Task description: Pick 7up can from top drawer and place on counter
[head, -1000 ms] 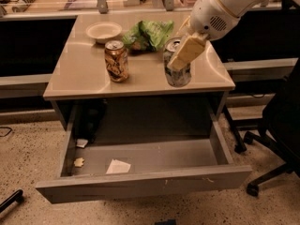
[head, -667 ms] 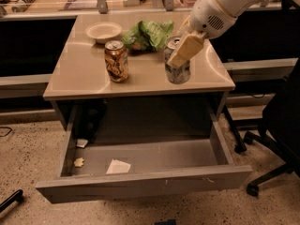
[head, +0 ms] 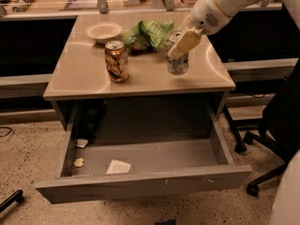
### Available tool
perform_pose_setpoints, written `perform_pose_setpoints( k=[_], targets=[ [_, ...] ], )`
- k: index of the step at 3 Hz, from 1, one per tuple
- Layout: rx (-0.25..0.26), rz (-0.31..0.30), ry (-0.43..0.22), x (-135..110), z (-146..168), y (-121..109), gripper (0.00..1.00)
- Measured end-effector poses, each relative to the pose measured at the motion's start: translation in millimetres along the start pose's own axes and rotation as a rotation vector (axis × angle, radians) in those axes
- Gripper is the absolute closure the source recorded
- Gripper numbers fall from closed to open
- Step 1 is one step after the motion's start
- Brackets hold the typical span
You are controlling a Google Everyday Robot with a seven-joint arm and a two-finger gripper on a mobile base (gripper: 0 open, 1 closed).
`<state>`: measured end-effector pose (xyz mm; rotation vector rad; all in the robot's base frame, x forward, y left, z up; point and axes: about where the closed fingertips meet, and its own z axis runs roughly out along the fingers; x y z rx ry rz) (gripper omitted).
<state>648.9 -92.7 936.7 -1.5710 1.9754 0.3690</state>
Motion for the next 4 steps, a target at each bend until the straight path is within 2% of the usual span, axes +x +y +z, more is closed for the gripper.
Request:
perform_pose_setpoints(
  k=[2, 4],
  targets=[
    [0.03, 0.082, -0.048, 21.8, 25.9, -32.5, 1.0],
    [0.012, 0.131, -0.056, 41.1, 49.2, -40.1, 1.0]
  ],
)
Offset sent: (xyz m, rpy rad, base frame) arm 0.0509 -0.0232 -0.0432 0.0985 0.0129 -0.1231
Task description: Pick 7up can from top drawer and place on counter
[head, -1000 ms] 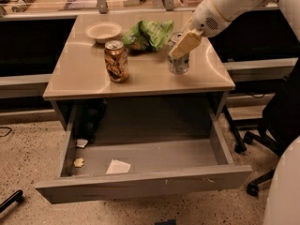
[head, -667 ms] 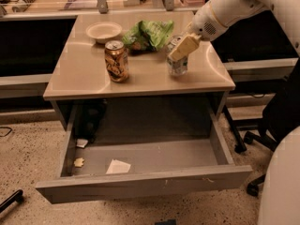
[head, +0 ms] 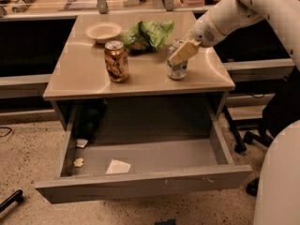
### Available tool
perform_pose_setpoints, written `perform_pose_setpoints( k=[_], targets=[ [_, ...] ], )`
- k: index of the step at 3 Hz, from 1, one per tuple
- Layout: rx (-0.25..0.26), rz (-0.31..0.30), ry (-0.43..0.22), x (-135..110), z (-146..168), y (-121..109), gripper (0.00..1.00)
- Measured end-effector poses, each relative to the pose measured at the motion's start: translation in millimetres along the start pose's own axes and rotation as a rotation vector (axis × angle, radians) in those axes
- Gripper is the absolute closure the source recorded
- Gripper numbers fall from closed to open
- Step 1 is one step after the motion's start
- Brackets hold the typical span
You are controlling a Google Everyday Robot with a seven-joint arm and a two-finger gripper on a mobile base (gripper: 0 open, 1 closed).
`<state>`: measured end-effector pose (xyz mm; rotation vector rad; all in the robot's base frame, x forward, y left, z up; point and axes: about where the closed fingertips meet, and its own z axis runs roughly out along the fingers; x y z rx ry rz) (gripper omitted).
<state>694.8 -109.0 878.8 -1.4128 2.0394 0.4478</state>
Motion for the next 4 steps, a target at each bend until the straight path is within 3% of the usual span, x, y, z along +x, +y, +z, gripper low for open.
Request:
perform_pose_setpoints(
  k=[1, 4],
  targets=[
    [0.0, 0.0, 0.0, 0.0, 0.0, 0.0, 0.81],
    [0.0, 0.0, 0.0, 0.0, 0.2, 0.0, 0.11]
  ],
)
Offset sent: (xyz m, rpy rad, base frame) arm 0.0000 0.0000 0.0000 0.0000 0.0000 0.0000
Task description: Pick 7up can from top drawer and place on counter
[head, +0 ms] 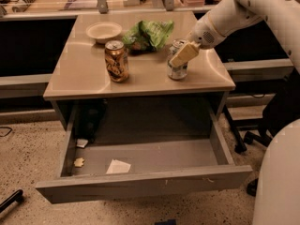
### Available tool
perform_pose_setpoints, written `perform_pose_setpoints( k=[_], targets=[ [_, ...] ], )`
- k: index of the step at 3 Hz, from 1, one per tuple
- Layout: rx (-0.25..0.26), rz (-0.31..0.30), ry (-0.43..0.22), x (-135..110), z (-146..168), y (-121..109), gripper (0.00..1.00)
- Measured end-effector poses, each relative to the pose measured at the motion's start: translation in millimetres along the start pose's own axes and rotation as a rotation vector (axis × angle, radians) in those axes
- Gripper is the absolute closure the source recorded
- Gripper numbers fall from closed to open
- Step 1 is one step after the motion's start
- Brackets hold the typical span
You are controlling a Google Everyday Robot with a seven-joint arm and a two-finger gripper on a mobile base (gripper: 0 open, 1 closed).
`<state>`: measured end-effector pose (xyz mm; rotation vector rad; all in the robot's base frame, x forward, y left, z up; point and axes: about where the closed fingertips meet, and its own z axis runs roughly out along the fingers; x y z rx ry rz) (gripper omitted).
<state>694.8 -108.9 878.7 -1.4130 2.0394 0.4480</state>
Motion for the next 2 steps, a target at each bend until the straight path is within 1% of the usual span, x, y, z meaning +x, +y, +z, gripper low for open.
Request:
perform_pose_setpoints(
  k=[1, 2],
  targets=[
    [0.0, 0.0, 0.0, 0.0, 0.0, 0.0, 0.0],
    [0.0, 0.0, 0.0, 0.0, 0.0, 0.0, 0.0]
  ],
)
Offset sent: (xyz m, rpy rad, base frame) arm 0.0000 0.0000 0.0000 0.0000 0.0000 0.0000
